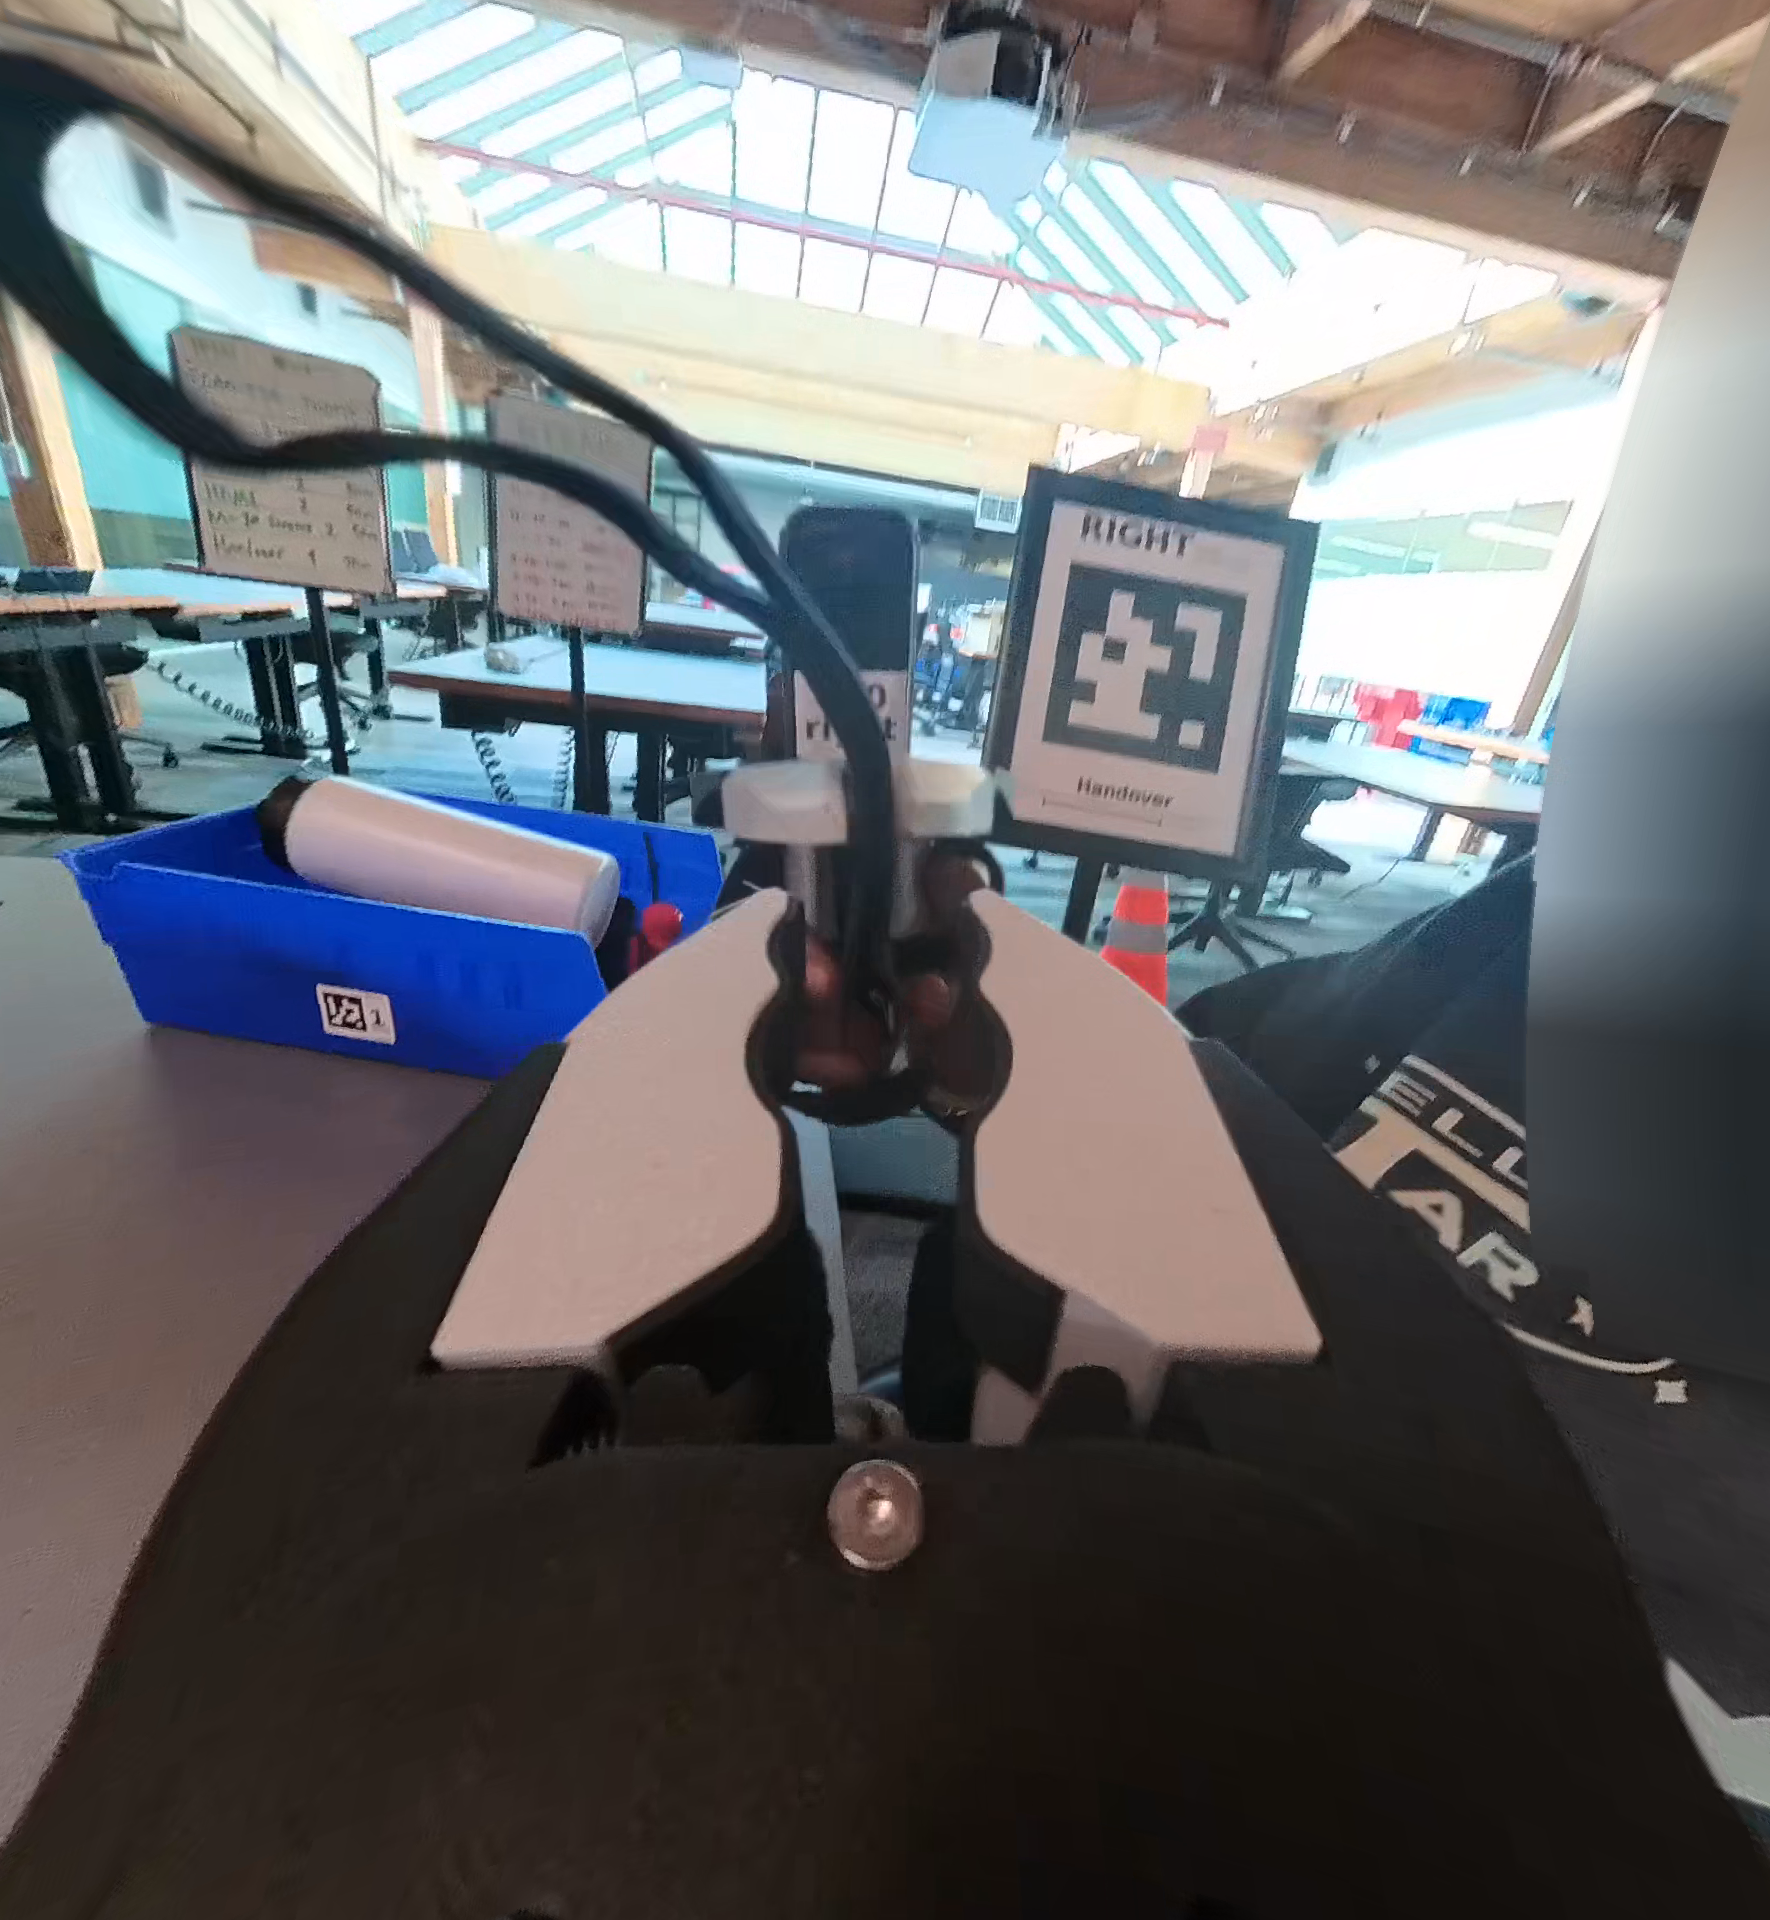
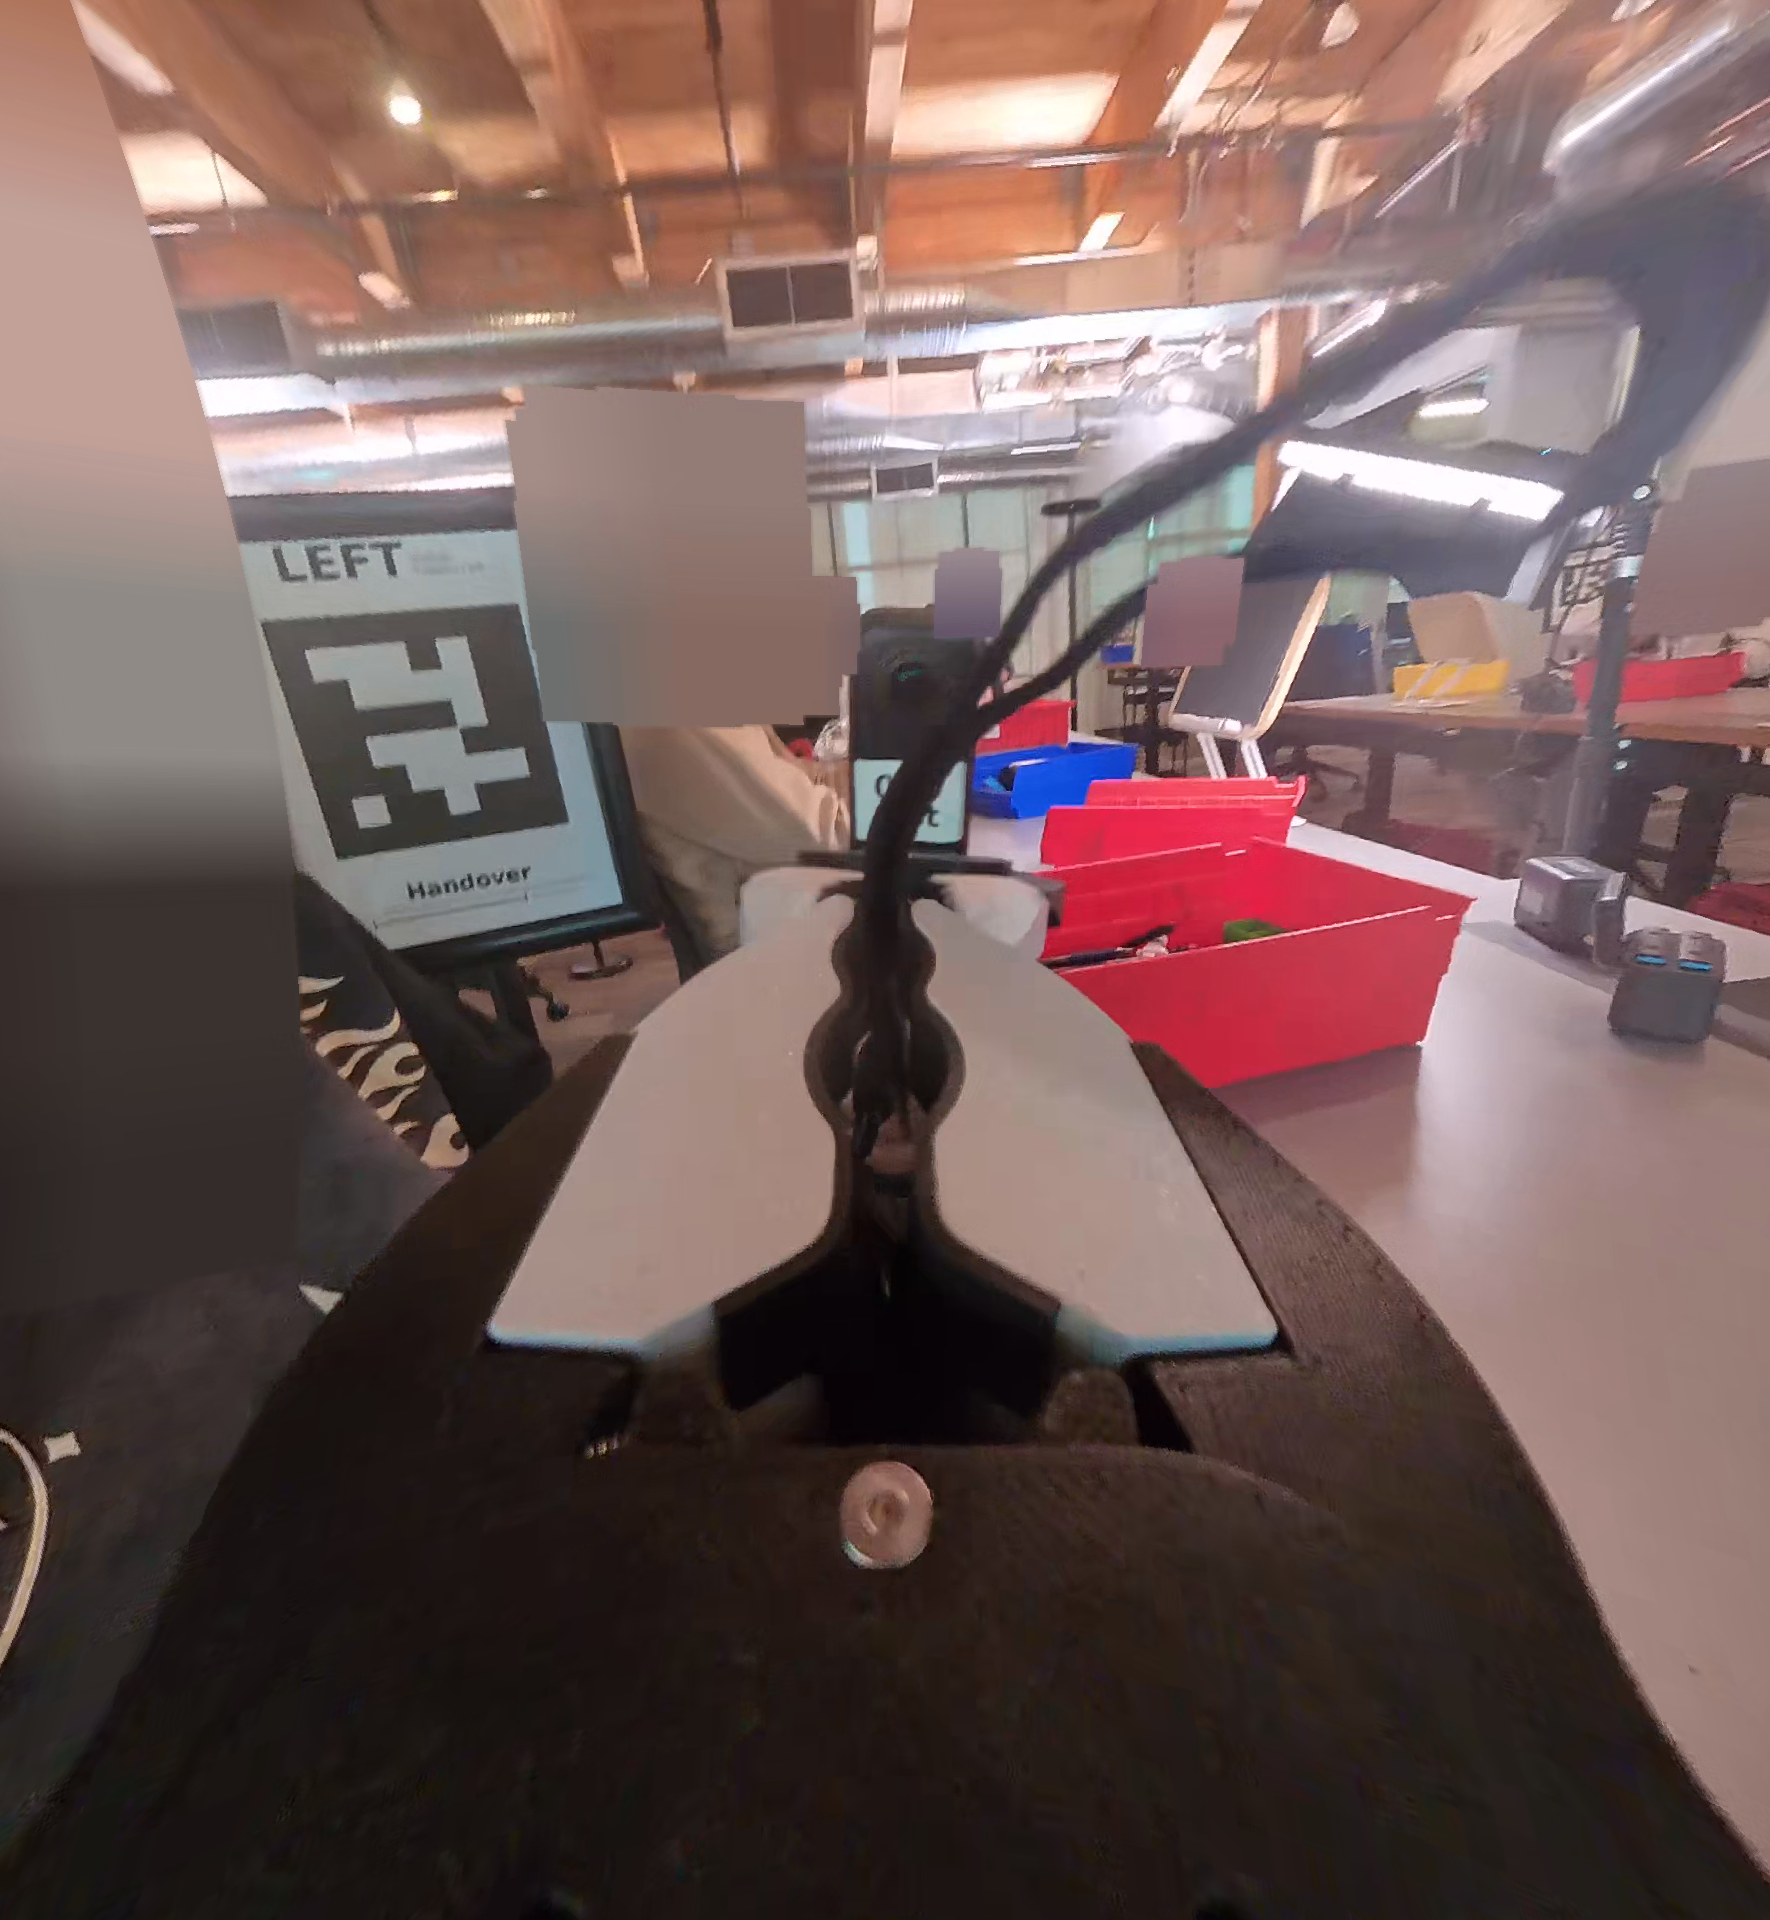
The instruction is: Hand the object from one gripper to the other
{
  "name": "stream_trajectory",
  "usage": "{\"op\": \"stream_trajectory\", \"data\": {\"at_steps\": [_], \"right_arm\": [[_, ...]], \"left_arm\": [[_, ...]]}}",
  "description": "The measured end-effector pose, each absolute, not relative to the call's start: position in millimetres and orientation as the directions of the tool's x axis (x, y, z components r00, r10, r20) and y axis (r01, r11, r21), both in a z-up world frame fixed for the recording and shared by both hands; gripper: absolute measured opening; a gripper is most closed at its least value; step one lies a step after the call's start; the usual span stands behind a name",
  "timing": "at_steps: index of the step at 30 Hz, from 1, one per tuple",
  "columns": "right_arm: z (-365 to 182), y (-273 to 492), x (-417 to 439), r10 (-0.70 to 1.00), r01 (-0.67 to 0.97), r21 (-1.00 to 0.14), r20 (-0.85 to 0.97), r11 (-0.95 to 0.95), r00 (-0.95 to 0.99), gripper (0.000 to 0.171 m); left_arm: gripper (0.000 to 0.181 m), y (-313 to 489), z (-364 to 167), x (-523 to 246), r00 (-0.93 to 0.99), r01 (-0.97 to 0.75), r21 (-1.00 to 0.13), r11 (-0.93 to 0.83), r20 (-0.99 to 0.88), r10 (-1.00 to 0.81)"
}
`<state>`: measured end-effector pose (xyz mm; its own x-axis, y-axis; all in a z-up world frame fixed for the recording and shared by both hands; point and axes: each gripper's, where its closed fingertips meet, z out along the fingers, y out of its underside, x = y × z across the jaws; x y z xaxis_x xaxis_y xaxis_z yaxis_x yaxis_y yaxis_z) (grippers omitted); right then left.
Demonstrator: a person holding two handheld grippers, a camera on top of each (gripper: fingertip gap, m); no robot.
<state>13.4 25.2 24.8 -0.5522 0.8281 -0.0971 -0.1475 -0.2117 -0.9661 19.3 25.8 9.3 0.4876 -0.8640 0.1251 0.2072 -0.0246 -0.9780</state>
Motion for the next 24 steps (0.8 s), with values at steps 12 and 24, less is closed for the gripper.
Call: {"op": "stream_trajectory", "data": {"at_steps": [12, 24], "right_arm": [[29.2, 24.2, 25.0, 0.861, -0.283, -0.956, 0.203, 0.072, -0.467, 0.035], [6.2, 24.9, 21.0, -0.296, 0.042, 0.300, 0.888, 0.953, 0.351, 0.033]], "left_arm": [[0.008, 25.1, 13.0, 16.4, 0.420, 0.305, -0.946, -0.111, 0.238, -0.876], [0.008, 23.7, -3.3, 26.1, 0.295, 0.289, -0.905, -0.311, 0.393, -0.871]]}}
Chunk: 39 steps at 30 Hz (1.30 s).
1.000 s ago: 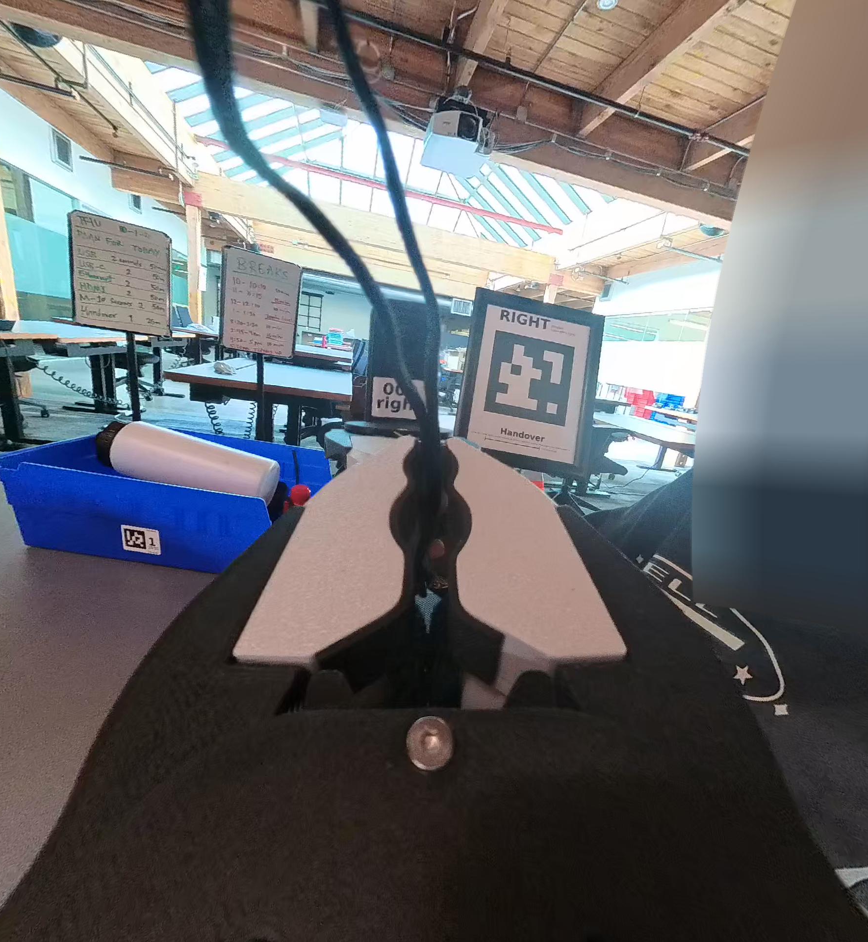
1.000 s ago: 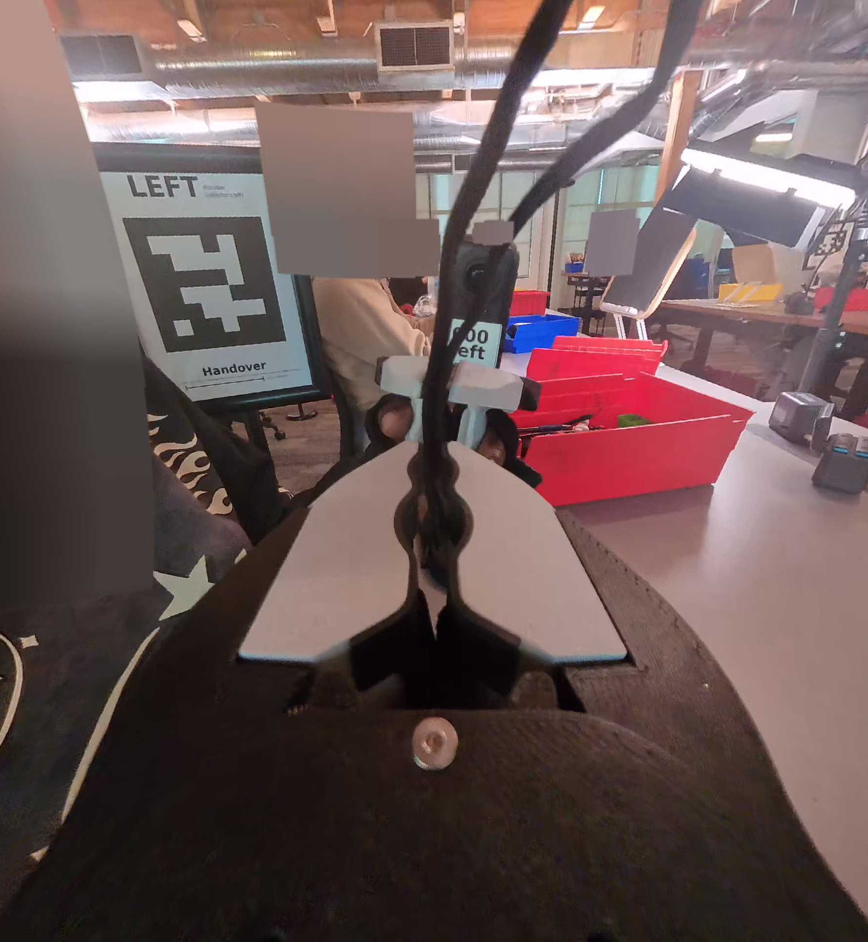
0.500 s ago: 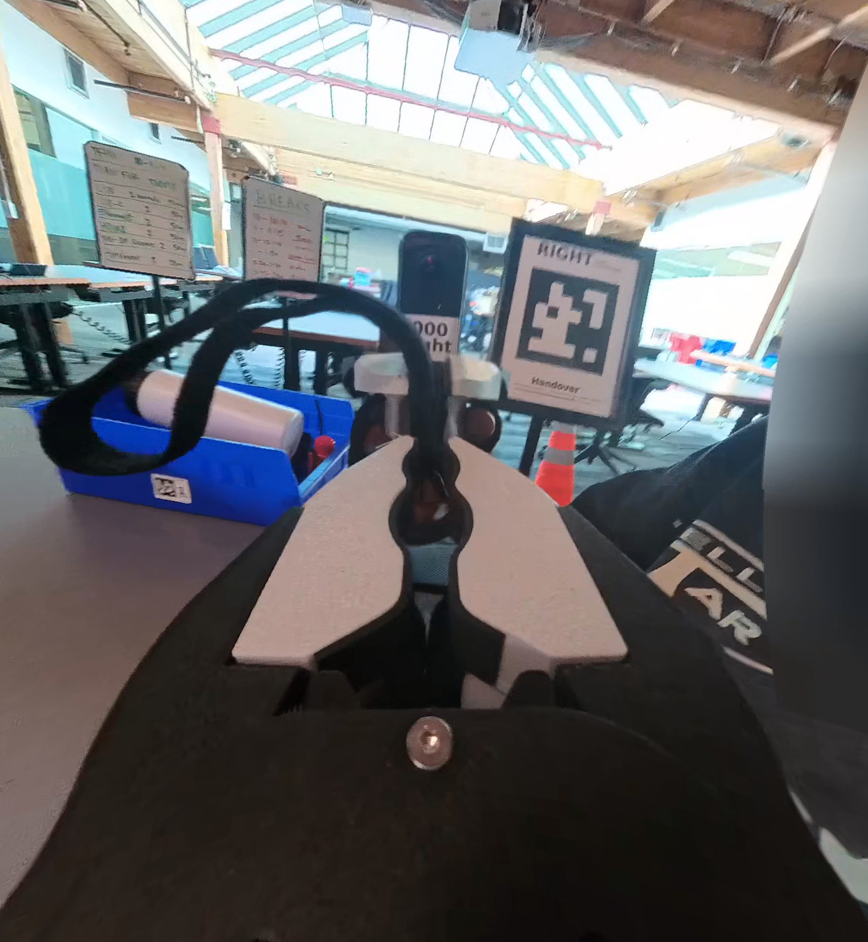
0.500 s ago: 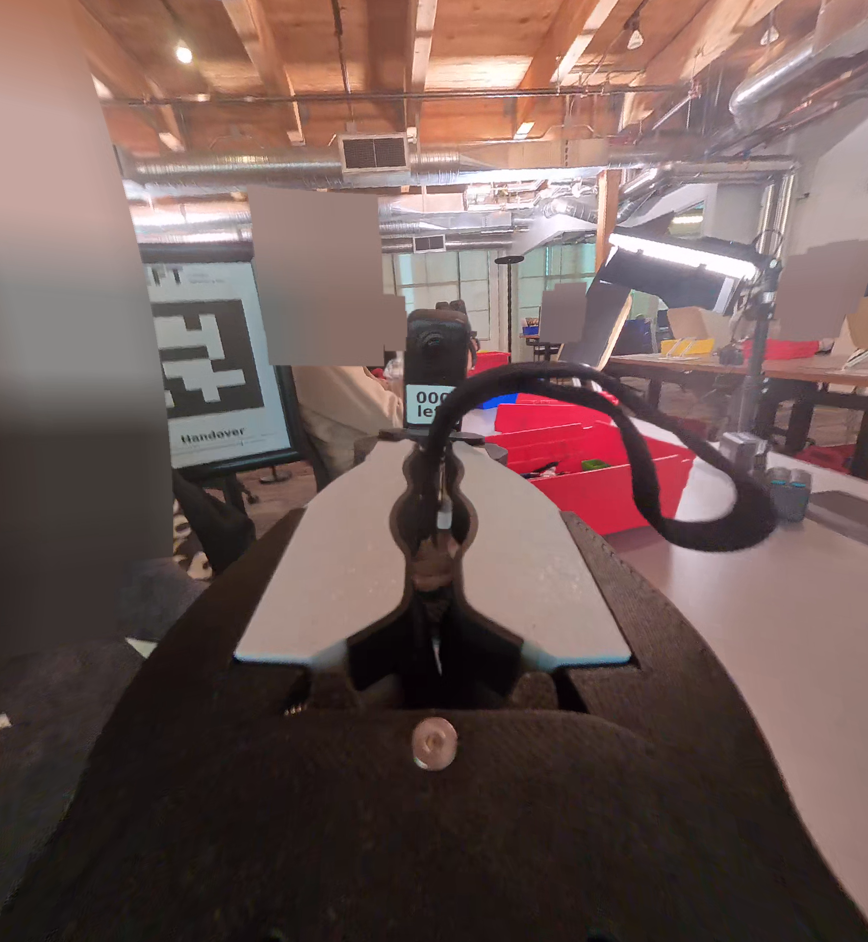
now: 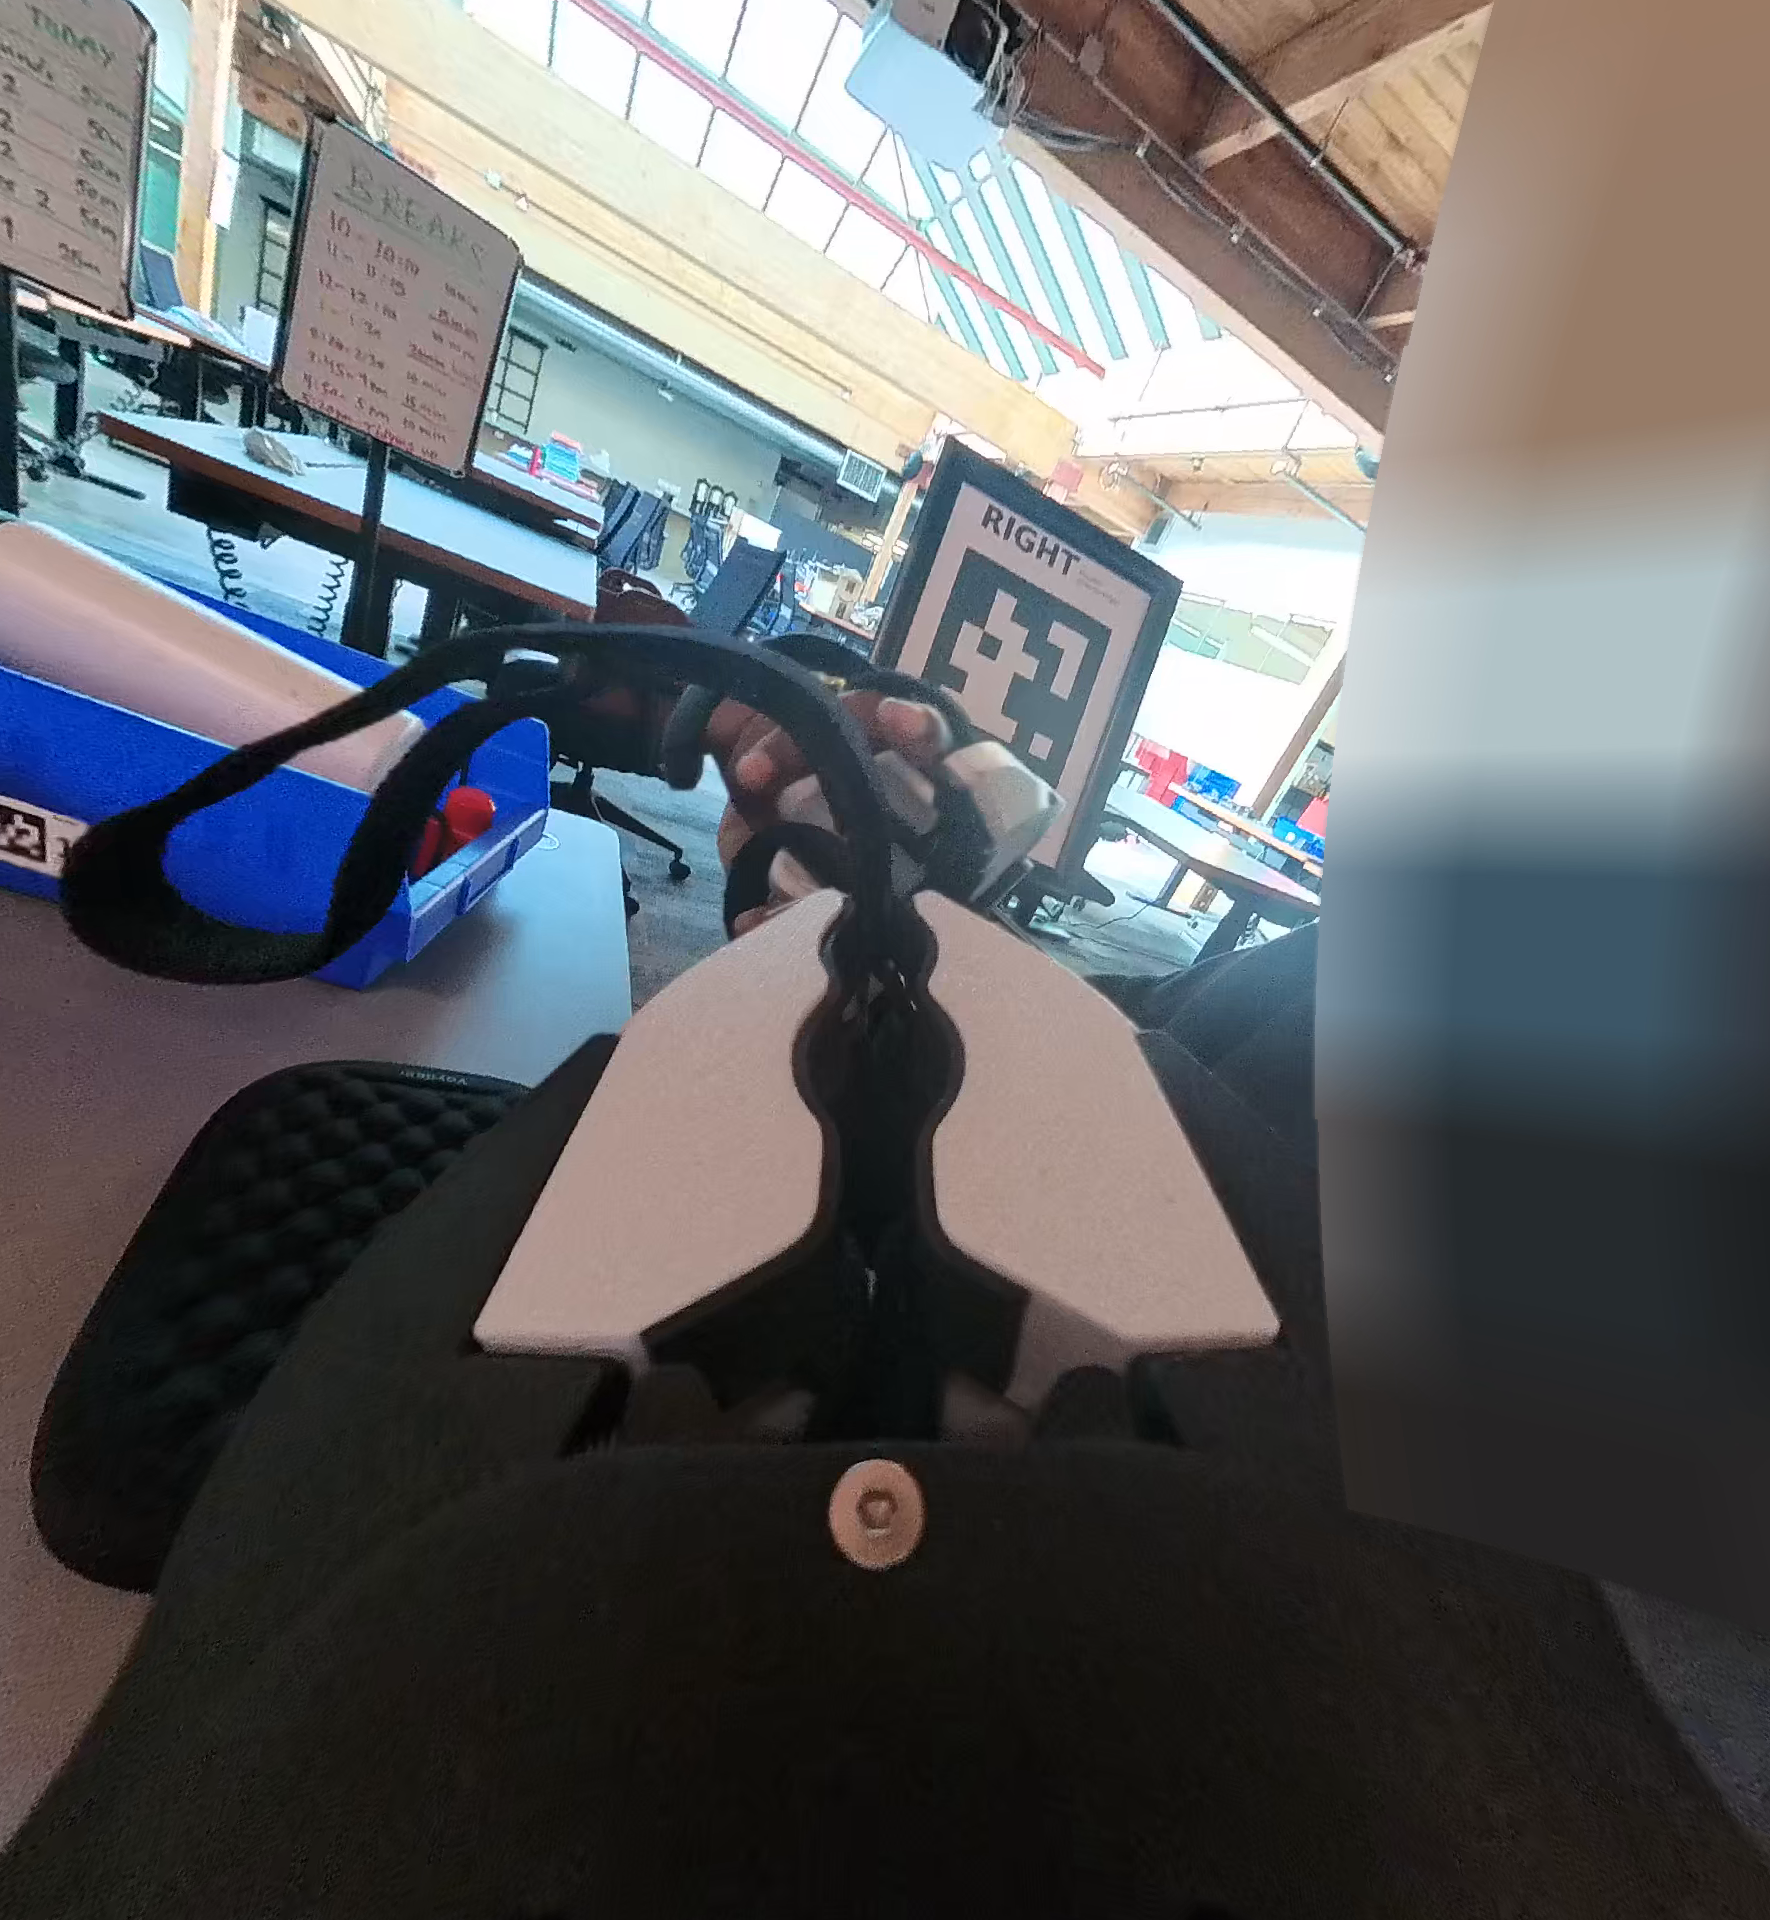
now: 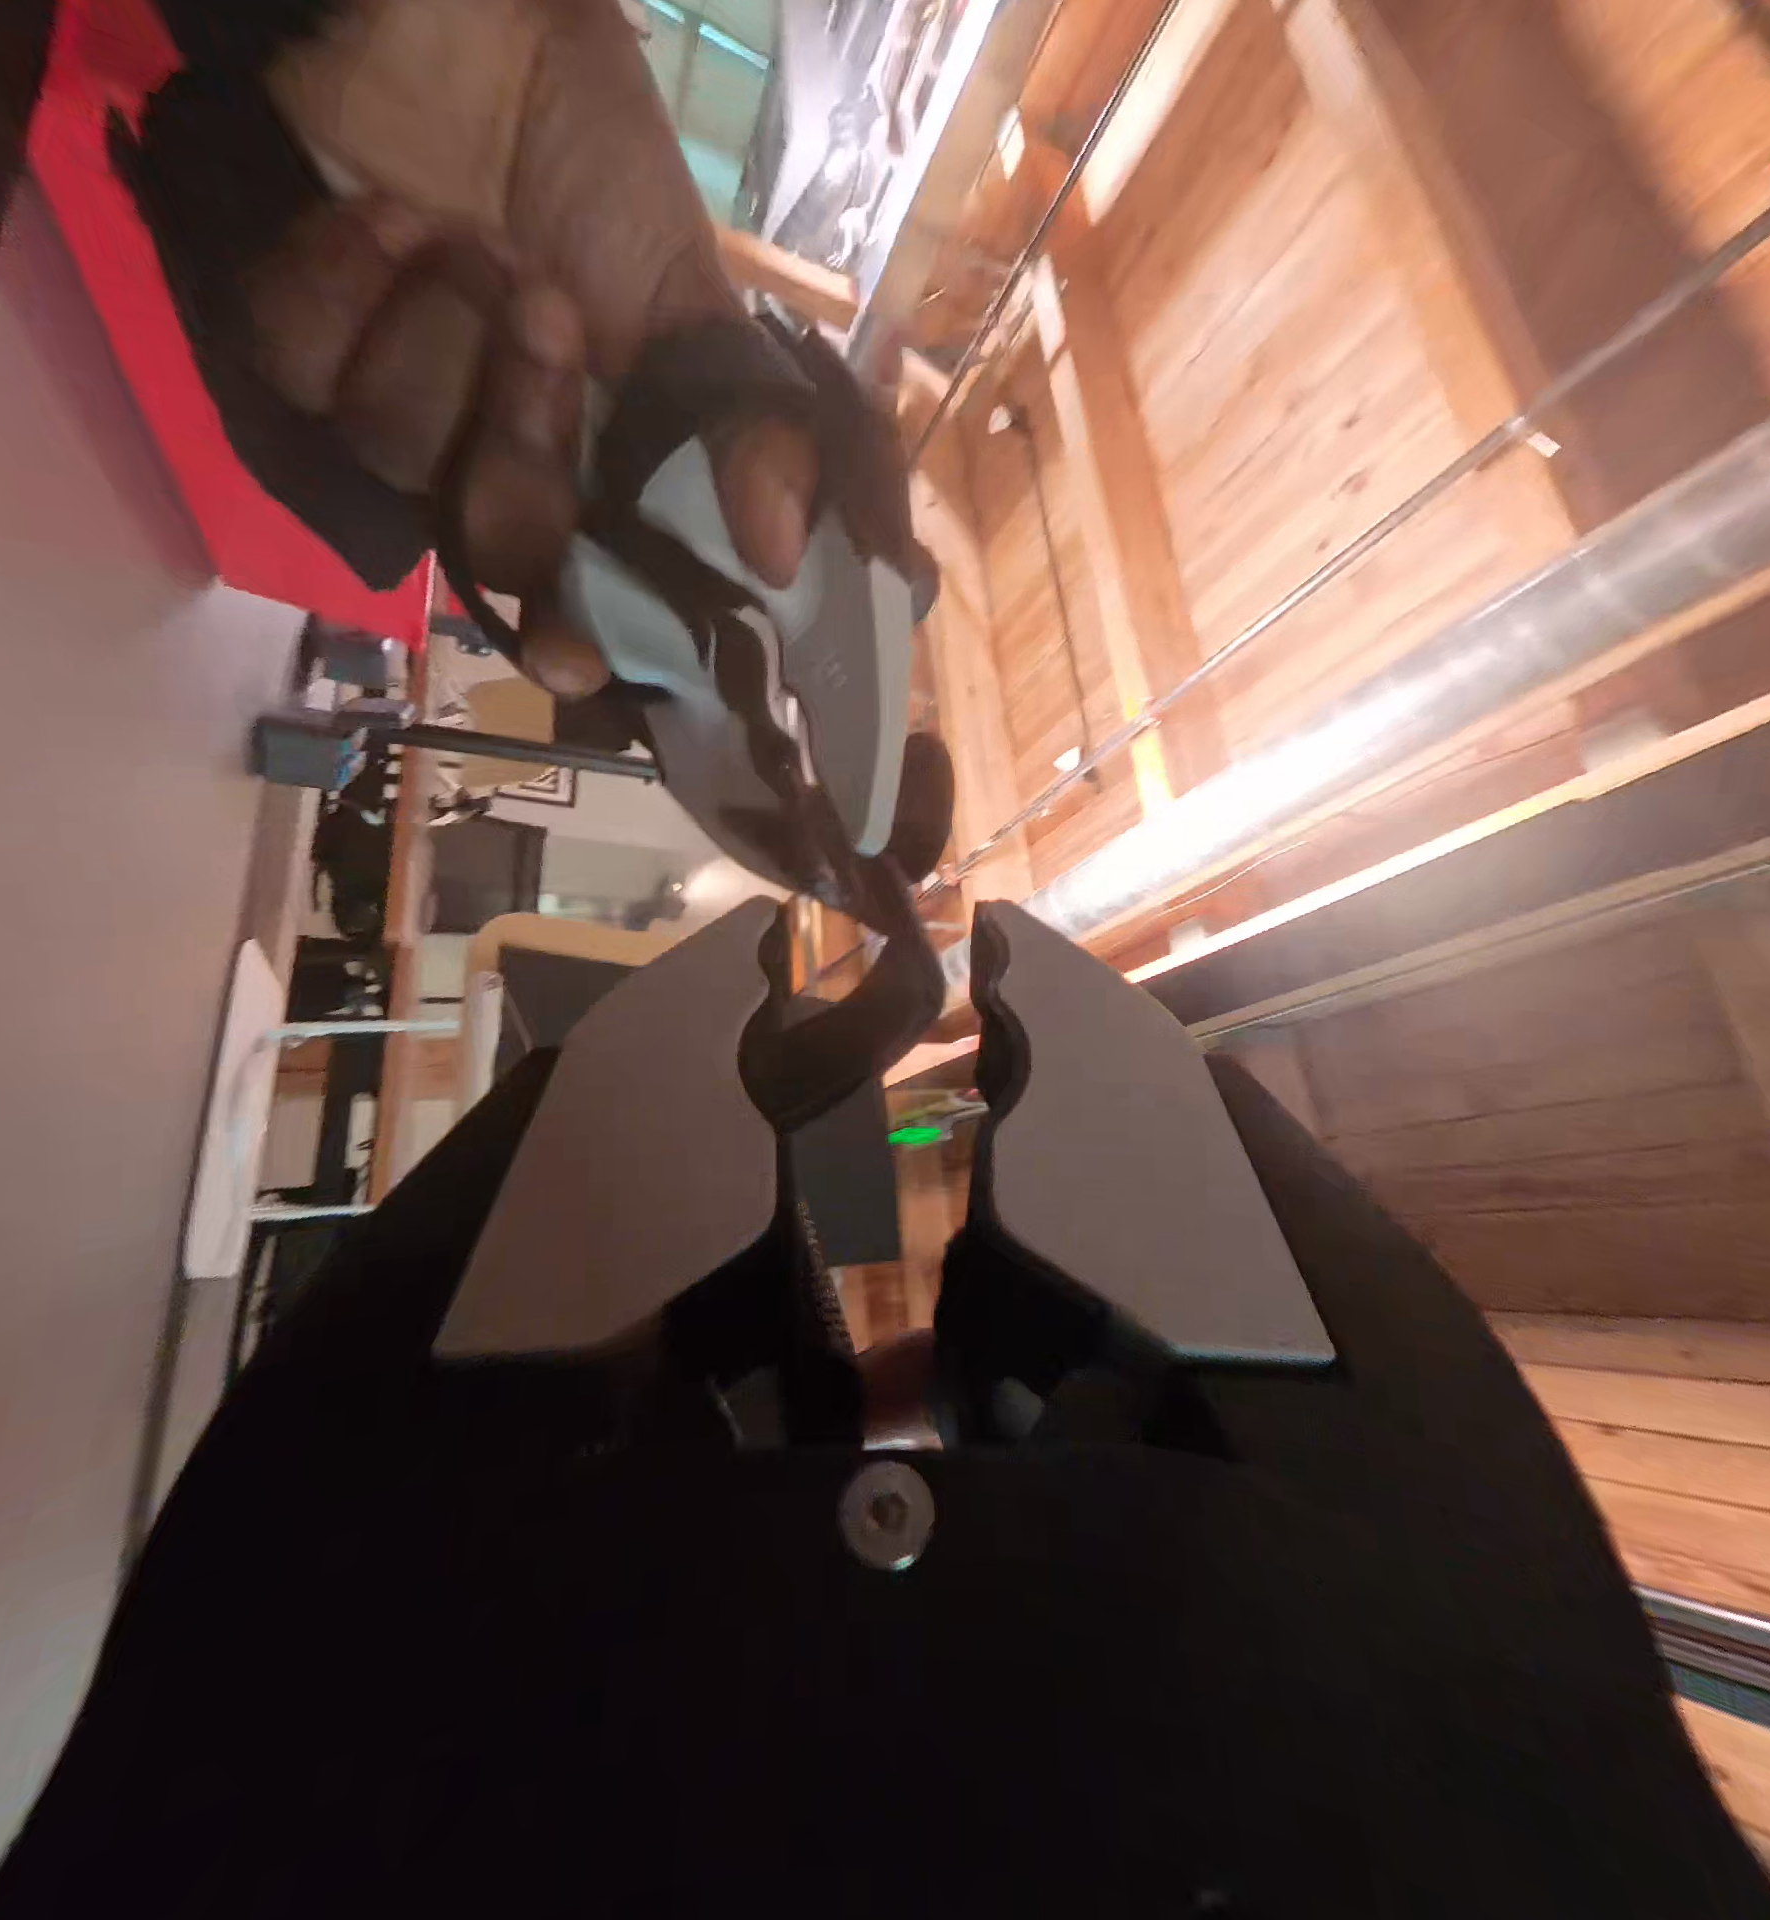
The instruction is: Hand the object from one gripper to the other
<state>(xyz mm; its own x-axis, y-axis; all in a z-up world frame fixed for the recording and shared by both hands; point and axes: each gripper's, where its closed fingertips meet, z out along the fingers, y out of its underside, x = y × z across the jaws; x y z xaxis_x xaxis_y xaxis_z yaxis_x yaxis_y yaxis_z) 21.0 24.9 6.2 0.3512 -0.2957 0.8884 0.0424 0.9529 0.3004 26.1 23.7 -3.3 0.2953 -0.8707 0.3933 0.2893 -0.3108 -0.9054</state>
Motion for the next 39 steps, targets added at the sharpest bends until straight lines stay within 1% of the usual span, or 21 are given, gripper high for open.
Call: {"op": "stream_trajectory", "data": {"at_steps": [2, 4, 5, 8, 9, 10, 11, 12, 13, 14, 15, 16, 17, 19, 21, 23, 27, 31, 34, 37, 39], "right_arm": [[8.8, 23.3, 22.2, -0.324, 0.061, 0.325, 0.871, 0.944, 0.369, 0.034], [4.3, 26.7, 18.7, -0.348, 0.082, 0.341, 0.878, 0.937, 0.328, 0.031], [3.4, 27.9, 17.3, -0.353, 0.090, 0.342, 0.879, 0.935, 0.322, 0.027], [2.4, 31.3, 15.4, -0.347, 0.104, 0.331, 0.886, 0.938, 0.309, 0.006], [3.3, 31.9, 15.3, -0.314, 0.093, 0.300, 0.898, 0.949, 0.309, 0.005], [4.6, 32.8, 15.1, -0.238, 0.065, 0.229, 0.923, 0.971, 0.303, 0.004], [7.2, 34.7, 14.8, -0.120, 0.027, 0.117, 0.949, 0.993, 0.290, 0.004], [10.1, 37.0, 14.1, 0.039, -0.023, -0.034, 0.964, 0.999, 0.261, 0.004], [12.4, 38.5, 13.0, 0.233, -0.079, -0.222, 0.951, 0.972, 0.201, 0.004], [12.9, 38.8, 11.6, 0.437, -0.123, -0.424, 0.893, 0.897, 0.106, 0.004], [13.3, 37.8, 11.5, 0.614, -0.149, -0.606, 0.790, 0.781, 0.003, 0.005], [13.4, 36.0, 12.4, 0.743, -0.162, -0.748, 0.661, 0.644, -0.100, 0.004], [12.3, 34.3, 13.9, 0.828, -0.157, -0.851, 0.525, 0.502, -0.197, 0.005], [8.1, 34.4, 16.0, 0.901, -0.093, -0.967, 0.256, 0.239, -0.350, 0.005], [7.5, 34.5, 18.2, 0.892, -0.056, -0.996, 0.084, 0.066, -0.444, 0.005], [6.6, 31.4, 20.8, 0.856, -0.019, -0.999, -0.018, -0.032, -0.516, 0.005], [4.3, 26.6, 22.5, 0.826, 0.023, -0.997, -0.076, -0.076, -0.559, 0.005], [5.0, 20.4, 25.7, 0.796, 0.043, -0.994, -0.106, -0.101, -0.595, 0.005], [11.5, 21.2, 25.9, 0.800, 0.009, -0.991, -0.111, -0.130, -0.590, 0.007], [15.1, 26.3, 22.0, 0.827, -0.022, -0.988, -0.113, -0.150, -0.550, 0.031], [8.4, 26.0, 17.2, 0.839, -0.006, -0.993, -0.097, -0.118, -0.536, 0.032]], "left_arm": [[0.008, 23.1, -4.9, 26.9, 0.303, 0.270, -0.911, -0.311, 0.387, -0.871], [0.008, 21.9, -7.3, 28.8, 0.300, 0.249, -0.914, -0.320, 0.387, -0.872], [0.008, 21.1, -9.1, 30.3, 0.295, 0.237, -0.915, -0.328, 0.389, -0.873], [0.012, 19.7, -7.3, 31.1, 0.285, 0.235, -0.920, -0.313, 0.373, -0.883], [0.015, 19.5, -3.5, 29.7, 0.290, 0.246, -0.927, -0.283, 0.348, -0.891], [0.018, 17.8, 1.5, 28.1, 0.293, 0.257, -0.936, -0.238, 0.311, -0.904], [0.021, 15.9, 7.6, 25.5, 0.303, 0.272, -0.944, -0.185, 0.266, -0.915], [0.024, 15.3, 12.6, 21.8, 0.335, 0.278, -0.953, -0.118, 0.211, -0.918], [0.027, 16.1, 16.8, 16.8, 0.387, 0.273, -0.961, -0.035, 0.144, -0.911], [0.030, 17.7, 20.5, 11.0, 0.450, 0.262, -0.964, 0.052, 0.075, -0.890], [0.033, 18.3, 24.1, 6.0, 0.504, 0.248, -0.960, 0.129, 0.014, -0.863], [0.033, 17.3, 26.6, 3.1, 0.537, 0.231, -0.955, 0.185, -0.033, -0.843], [0.033, 15.2, 27.5, 3.1, 0.544, 0.214, -0.954, 0.208, -0.061, -0.837], [0.033, 14.9, 23.4, 6.0, 0.531, 0.189, -0.967, 0.170, -0.045, -0.846], [0.027, 18.6, 15.9, 8.6, 0.522, 0.168, -0.979, 0.115, -0.011, -0.853], [0.022, 20.2, 9.5, 12.5, 0.499, 0.158, -0.984, 0.081, 0.009, -0.866], [0.019, 23.0, -7.5, 22.5, 0.457, 0.097, -0.995, -0.011, 0.054, -0.888], [0.006, 21.6, -12.7, 30.9, 0.422, 0.080, -0.997, -0.022, 0.054, -0.905], [0.005, 23.8, -5.0, 29.9, 0.419, 0.152, -0.988, -0.027, 0.089, -0.904], [0.006, 25.1, 14.9, 20.4, 0.409, 0.319, -0.948, -0.002, 0.139, -0.902], [0.005, 25.2, 25.5, 12.2, 0.398, 0.414, -0.910, 0.011, 0.170, -0.901]]}}
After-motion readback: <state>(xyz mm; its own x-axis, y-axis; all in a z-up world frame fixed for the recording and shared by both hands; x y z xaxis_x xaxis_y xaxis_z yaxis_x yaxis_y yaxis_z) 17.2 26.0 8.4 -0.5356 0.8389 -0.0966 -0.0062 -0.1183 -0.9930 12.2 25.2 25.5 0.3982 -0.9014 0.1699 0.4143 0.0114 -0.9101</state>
